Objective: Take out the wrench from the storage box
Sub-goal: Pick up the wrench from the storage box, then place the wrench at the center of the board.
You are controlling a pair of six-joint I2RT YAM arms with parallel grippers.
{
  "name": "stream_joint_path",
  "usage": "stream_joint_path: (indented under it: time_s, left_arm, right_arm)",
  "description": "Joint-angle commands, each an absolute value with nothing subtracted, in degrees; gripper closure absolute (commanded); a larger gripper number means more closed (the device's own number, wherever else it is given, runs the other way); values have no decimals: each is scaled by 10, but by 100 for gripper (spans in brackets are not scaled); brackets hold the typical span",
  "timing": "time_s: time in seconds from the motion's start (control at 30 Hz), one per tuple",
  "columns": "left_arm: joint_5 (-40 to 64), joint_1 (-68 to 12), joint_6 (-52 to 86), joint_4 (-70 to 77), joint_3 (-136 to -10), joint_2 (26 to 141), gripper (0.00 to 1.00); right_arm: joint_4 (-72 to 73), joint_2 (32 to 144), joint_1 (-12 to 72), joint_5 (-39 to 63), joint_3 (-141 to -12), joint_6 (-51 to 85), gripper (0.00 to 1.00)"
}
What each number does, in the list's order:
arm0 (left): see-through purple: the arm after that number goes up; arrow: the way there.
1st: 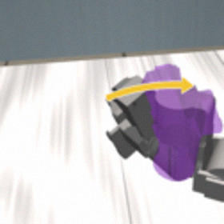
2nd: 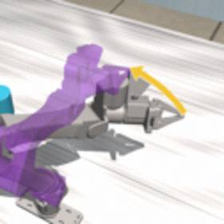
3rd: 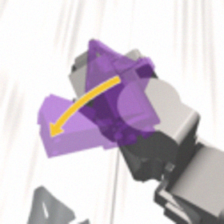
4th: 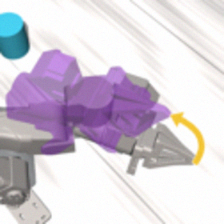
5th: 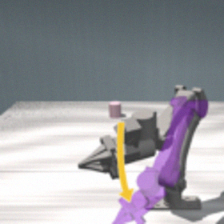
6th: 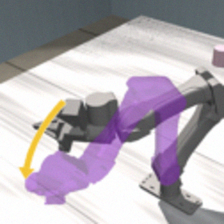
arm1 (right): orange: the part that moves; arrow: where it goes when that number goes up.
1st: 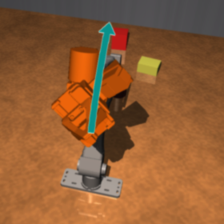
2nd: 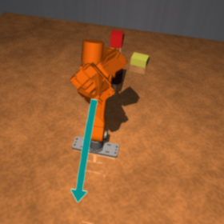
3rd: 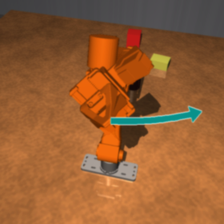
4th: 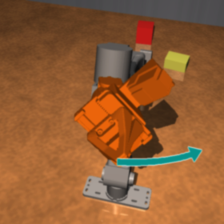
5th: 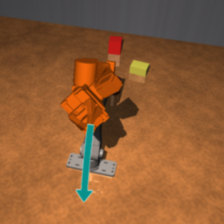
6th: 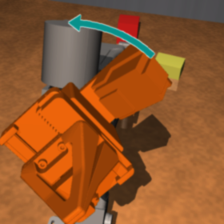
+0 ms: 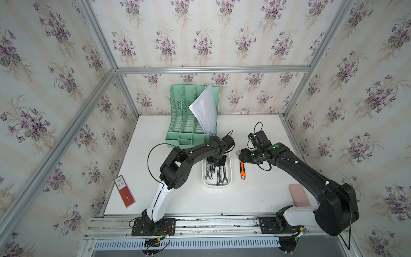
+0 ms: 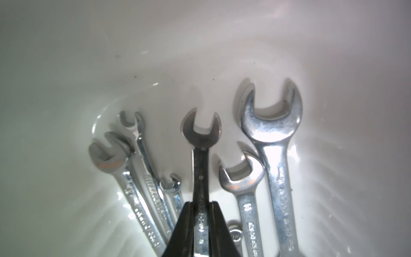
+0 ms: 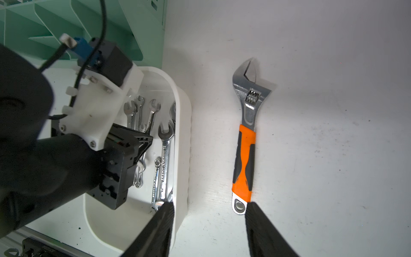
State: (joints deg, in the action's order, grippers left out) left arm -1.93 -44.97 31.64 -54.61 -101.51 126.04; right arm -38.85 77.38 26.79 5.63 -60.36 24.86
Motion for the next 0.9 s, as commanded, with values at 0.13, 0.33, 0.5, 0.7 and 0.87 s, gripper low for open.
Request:
stream_joint_path:
  time_s: [0.13,0.33,0.5,0.7,0.87]
  left_arm:
    - [-39,-441,307,-576,-1019,1223,86]
    - [-42,-421,303,-592,-1011,1176,86]
    - [-42,-391,298,-596,-986,1126,85]
    - [-47,-343,291,-576,-917,1074,84]
    - [-36,-316,292,-540,-849,1053,84]
  right_arm:
    - [-389,770,268,63,-607,248,43]
    - [-387,772,268,68,-608,249,43]
    - [-384,773,269,74,-611,251,43]
    - [-381,776,268,82,-614,256,43]
    - [-381,778,269,86,-617,258,43]
